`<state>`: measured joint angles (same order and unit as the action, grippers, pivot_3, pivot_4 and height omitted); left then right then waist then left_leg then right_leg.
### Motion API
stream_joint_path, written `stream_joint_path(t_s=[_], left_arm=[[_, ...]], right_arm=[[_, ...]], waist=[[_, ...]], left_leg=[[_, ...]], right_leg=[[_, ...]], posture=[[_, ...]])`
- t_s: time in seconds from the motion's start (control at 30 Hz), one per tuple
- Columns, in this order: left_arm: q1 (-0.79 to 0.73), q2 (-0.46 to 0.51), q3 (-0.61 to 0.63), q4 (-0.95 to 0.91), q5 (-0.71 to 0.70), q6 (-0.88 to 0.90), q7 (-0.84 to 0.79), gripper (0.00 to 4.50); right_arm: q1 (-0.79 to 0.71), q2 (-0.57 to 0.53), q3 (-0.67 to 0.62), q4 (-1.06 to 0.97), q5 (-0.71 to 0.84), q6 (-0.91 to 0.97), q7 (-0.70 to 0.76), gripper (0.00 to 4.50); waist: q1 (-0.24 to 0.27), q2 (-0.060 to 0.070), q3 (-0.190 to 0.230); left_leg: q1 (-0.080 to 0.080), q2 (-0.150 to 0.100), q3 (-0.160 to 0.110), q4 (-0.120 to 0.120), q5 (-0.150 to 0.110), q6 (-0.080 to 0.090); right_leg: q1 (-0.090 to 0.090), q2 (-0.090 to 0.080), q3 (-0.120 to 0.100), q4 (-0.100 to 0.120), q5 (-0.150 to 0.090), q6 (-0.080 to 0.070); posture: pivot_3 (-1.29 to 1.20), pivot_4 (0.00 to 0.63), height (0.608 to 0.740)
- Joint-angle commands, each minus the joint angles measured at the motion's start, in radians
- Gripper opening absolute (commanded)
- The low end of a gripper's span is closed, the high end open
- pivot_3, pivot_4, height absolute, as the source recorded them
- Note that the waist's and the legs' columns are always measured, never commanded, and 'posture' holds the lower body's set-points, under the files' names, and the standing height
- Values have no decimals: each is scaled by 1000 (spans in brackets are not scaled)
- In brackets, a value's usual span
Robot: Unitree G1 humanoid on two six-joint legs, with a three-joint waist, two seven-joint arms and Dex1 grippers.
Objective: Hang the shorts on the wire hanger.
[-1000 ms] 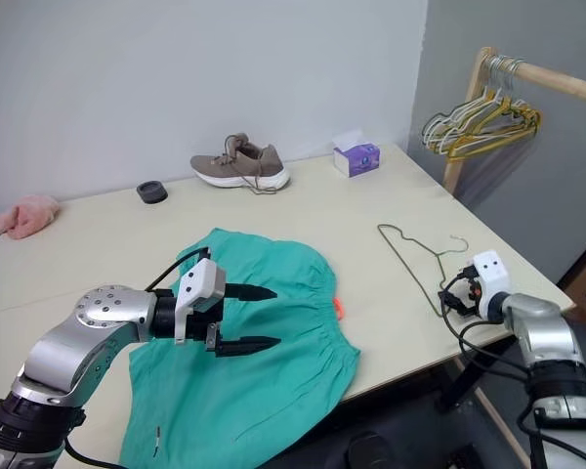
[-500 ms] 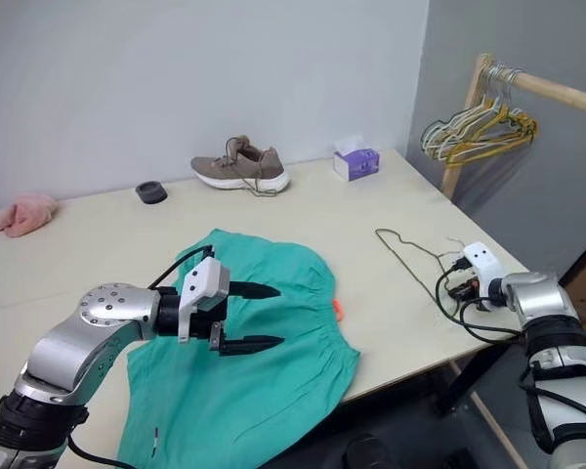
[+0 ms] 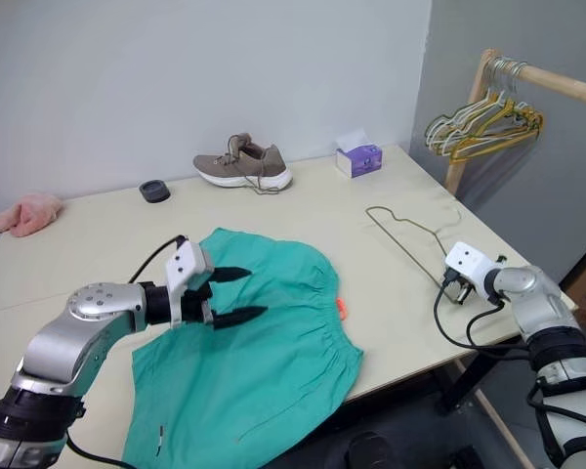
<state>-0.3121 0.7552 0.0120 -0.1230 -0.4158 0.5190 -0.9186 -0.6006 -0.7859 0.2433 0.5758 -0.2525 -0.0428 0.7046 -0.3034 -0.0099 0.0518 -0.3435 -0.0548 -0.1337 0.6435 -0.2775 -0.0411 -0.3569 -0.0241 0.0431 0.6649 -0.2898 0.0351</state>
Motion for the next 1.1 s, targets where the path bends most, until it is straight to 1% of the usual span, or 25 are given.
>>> stream_joint_path(t_s=[0.03, 0.17, 0.23, 0.33, 0.53, 0.7, 0.83, 0.93, 1.1], left_arm=[[-99, -16, 96, 72, -59, 73, 44, 4458], [-165, 4, 145, 133, -177, 237, -17, 4458], [-169, 30, 137, 146, -201, 293, -62, 4458], [-155, 60, 108, 134, -210, 330, -112, 4458], [-80, 91, 37, 75, -183, 321, -173, 4458], [-22, 118, 7, 4, -201, 326, -233, 4458], [-27, 108, 9, 21, -187, 316, -214, 4458], [-37, 99, 14, 30, -188, 313, -203, 3912], [-25, 100, 11, 3, -201, 320, -205, 2303]], right_arm=[[-49, -52, 44, -102, -117, -243, -62, 11], [-96, -65, 110, -140, -253, -469, -145, 11], [-113, -54, 128, -157, -288, -550, -174, 11], [-130, -33, 141, -177, -305, -628, -191, 11], [-164, 12, 140, -209, -288, -712, -181, 11], [-196, 38, 140, -207, -271, -739, -162, 11], [-201, 53, 139, -217, -252, -753, -147, 11], [-194, 59, 139, -225, -244, -758, -135, 0], [-180, 67, 140, -242, -237, -764, -123, 0]], waist=[[-2, 0, 0], [-10, 1, -1], [-12, 1, -1], [-13, 1, -1], [-13, 2, -1], [-10, 1, -1], [-6, 2, -1], [-4, 2, -1], [-4, 2, -1]], left_leg=[[-2, 0, -1, 0, 0, 0], [-2, 0, 0, 1, 0, 0], [-2, 0, 0, 1, 0, 0], [-3, -1, 0, 1, 0, 0], [-2, -1, 0, 1, 0, 0], [-2, -1, -1, 1, 0, 0], [-2, -1, -1, 1, 0, 0], [-2, -1, -1, 2, 0, 0], [-2, -1, -1, 2, 0, 0]], right_leg=[[-1, 0, -1, 0, 0, 0], [-2, 0, 0, -1, 0, 1], [-2, 0, 0, -1, -1, 2], [-2, 0, 0, 0, -1, 2], [-2, 0, 1, 0, -1, 1], [-2, 0, 1, 1, -1, 1], [-2, 0, 1, 1, -1, 1], [-2, 0, 1, 1, 1, -2], [-2, 0, 1, 1, 1, -2]], posture=[[-318, 0, 740], [-324, 0, 740], [-327, 0, 740], [-327, 0, 740], [-326, 0, 740], [-323, 0, 740], [-318, 0, 740], [-317, 0, 740], [-313, 0, 740]])
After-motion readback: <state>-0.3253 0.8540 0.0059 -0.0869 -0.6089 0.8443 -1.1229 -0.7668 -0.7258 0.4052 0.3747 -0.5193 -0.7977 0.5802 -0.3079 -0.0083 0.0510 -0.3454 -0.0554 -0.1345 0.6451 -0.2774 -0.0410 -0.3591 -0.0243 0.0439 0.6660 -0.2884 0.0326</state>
